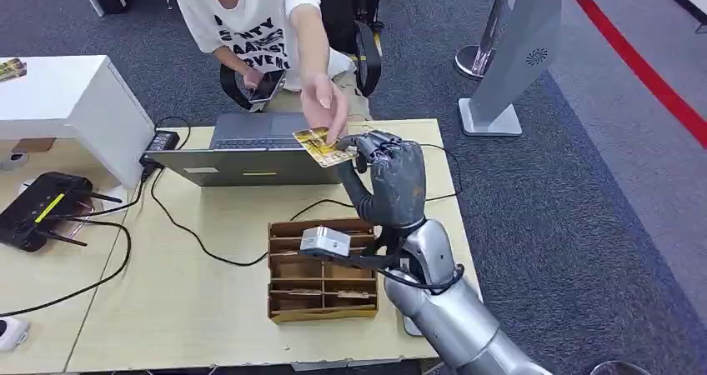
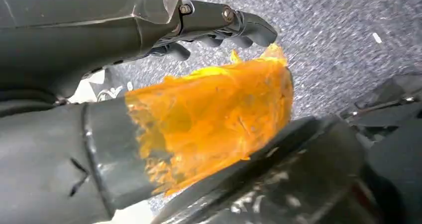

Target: Pass the card to the sensor for recognition and then transmit it.

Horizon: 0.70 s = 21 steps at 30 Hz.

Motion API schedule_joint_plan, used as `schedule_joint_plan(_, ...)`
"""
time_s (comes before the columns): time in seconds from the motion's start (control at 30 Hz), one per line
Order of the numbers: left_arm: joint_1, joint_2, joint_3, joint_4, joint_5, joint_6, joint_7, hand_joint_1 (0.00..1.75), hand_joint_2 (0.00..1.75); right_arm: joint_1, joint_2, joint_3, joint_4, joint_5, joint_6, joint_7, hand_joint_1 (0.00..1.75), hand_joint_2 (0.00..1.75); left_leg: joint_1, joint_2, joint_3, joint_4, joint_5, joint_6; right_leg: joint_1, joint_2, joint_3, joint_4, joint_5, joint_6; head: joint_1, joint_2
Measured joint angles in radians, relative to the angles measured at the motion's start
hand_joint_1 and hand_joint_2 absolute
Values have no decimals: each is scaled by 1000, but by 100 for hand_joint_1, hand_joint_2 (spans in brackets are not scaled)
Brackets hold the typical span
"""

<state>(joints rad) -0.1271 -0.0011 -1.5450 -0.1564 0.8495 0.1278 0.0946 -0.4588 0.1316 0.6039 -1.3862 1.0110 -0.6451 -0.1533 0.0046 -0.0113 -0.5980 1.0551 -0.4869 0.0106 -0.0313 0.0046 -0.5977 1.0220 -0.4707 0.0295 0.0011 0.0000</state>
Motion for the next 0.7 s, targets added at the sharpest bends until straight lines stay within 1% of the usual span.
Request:
schedule_joint_plan(0.07,-2,0,0,0,-5,-3,1,0,0,-22,4,-5,51,30,0,12,175,175,0,0,0,0,0,0,0,0,0,0,0,0,0,0)
schedule_joint_plan(0.1,-2,0,0,0,-6,-3,1,0,0,-29,6,-6,72,39,-1,16,171,175,0,0,0,0,0,0,0,0,0,0,0,0,0,0)
schedule_joint_plan(0.13,-2,0,0,0,-6,-3,1,0,0,-33,7,-10,87,43,-2,18,136,175,0,0,0,0,0,0,0,0,0,0,0,0,0,0)
schedule_joint_plan(0.17,-2,0,0,0,-6,-4,1,0,0,-35,7,-13,100,48,-2,19,0,175,0,0,0,0,0,0,0,0,0,0,0,0,0,0)
schedule_joint_plan(0.23,-2,0,0,0,-6,-4,2,0,0,-38,8,-14,121,57,-2,26,0,175,0,0,0,0,0,0,0,0,0,0,0,0,0,0)
schedule_joint_plan(0.27,-2,0,0,0,-6,-4,1,0,0,-38,8,-14,127,59,0,27,0,0,0,0,0,0,0,0,0,0,-1,0,0,0,0,0)
schedule_joint_plan(0.3,-2,0,0,0,-5,-3,1,0,0,-38,9,-14,136,57,2,32,0,0,0,0,0,0,0,-1,0,0,-1,0,0,0,0,0)
schedule_joint_plan(0.37,-1,0,0,0,3,-2,1,0,0,-36,11,-14,151,12,11,30,0,0,0,0,-1,0,0,-1,0,0,-1,0,0,0,0,0)
schedule_joint_plan(0.4,-1,0,0,0,7,-1,0,0,0,-31,13,-14,154,-19,16,19,0,0,0,0,-1,0,0,-1,0,0,-1,0,0,0,0,0)
schedule_joint_plan(0.43,0,0,0,0,14,0,-1,0,0,-21,15,-14,156,-73,31,-6,0,0,0,0,-1,0,0,-1,0,0,-1,0,0,0,0,0)
schedule_joint_plan(0.5,1,0,0,0,27,3,-2,0,0,7,21,-13,145,-219,94,-61,0,0,0,0,-1,0,0,-1,0,0,-1,0,-1,0,0,0)
schedule_joint_plan(0.53,1,0,0,0,31,5,-2,0,0,25,24,-12,137,-278,124,-79,0,0,0,0,-1,0,0,-1,0,0,-1,0,-1,0,0,0)
schedule_joint_plan(0.6,2,0,0,0,35,7,-2,0,0,49,29,-8,127,-332,155,-103,0,0,0,0,-1,0,0,-1,0,0,-1,0,-1,0,0,0)
schedule_joint_plan(0.63,2,0,0,0,40,8,-2,0,0,62,31,-6,115,-402,199,-120,0,0,0,0,-1,0,0,-1,1,0,-1,0,-1,0,0,0)
schedule_joint_plan(0.7,3,0,0,0,51,11,-3,0,0,99,33,-2,73,-607,303,-161,0,0,0,0,-1,0,0,-1,1,-1,-1,0,-1,0,0,0)
